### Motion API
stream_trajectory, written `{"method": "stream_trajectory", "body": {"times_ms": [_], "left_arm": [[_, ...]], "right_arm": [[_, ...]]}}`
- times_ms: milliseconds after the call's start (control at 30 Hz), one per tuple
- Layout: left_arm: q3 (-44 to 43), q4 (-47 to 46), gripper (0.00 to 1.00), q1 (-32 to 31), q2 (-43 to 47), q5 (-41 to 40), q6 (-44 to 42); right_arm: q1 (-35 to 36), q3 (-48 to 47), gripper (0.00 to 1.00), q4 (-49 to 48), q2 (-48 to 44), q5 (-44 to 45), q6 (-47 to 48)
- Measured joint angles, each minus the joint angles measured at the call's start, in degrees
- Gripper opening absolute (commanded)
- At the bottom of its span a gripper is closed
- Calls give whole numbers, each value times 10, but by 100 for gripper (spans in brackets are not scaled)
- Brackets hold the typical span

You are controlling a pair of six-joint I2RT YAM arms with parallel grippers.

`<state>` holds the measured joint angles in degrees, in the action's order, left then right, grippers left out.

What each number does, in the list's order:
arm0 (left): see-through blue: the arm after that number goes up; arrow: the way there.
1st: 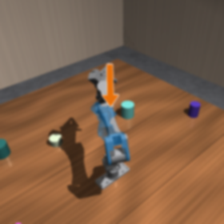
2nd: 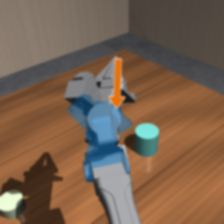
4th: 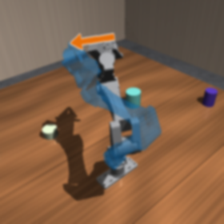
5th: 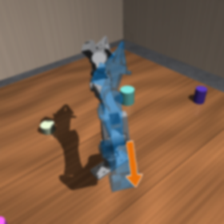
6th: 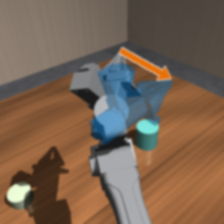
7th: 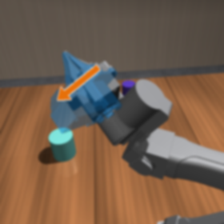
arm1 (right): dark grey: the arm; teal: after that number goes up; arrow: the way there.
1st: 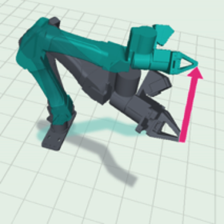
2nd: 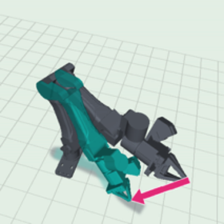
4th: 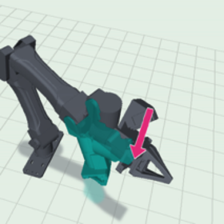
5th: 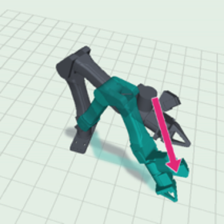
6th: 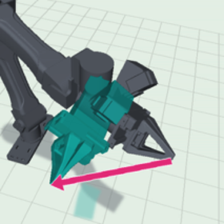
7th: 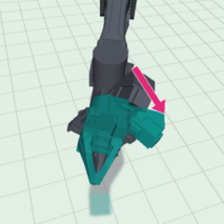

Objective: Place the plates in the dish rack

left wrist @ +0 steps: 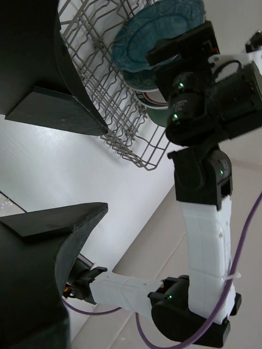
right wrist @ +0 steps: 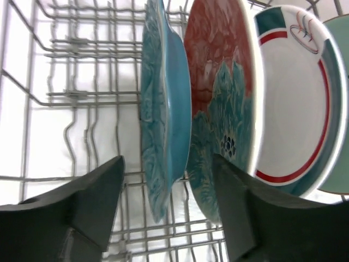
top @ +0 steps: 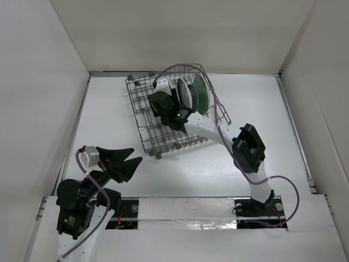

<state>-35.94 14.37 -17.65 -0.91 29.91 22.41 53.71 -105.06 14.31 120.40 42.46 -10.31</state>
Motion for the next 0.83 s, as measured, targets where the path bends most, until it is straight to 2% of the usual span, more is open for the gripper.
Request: {"method": "stream_trajectory", "body": {"times_ms": [167, 400, 567, 700, 833], "left_arm": [[0, 1, 51, 0, -5, 0, 3], [0, 12, 55, 0, -64, 0, 11], [0, 18, 57, 0, -115, 0, 19], [0, 17, 58, 0, -141, 0, 21], [0, 12, 58, 0, -165, 0, 21]], "right_arm": [[-1, 89, 95, -44, -109, -52, -7], [0, 307, 97, -182, -372, -84, -9], [-9, 556, 95, -297, -621, -40, -42], [-71, 712, 97, -315, -789, -8, -80], [-151, 772, 97, -296, -864, -10, -115]]}}
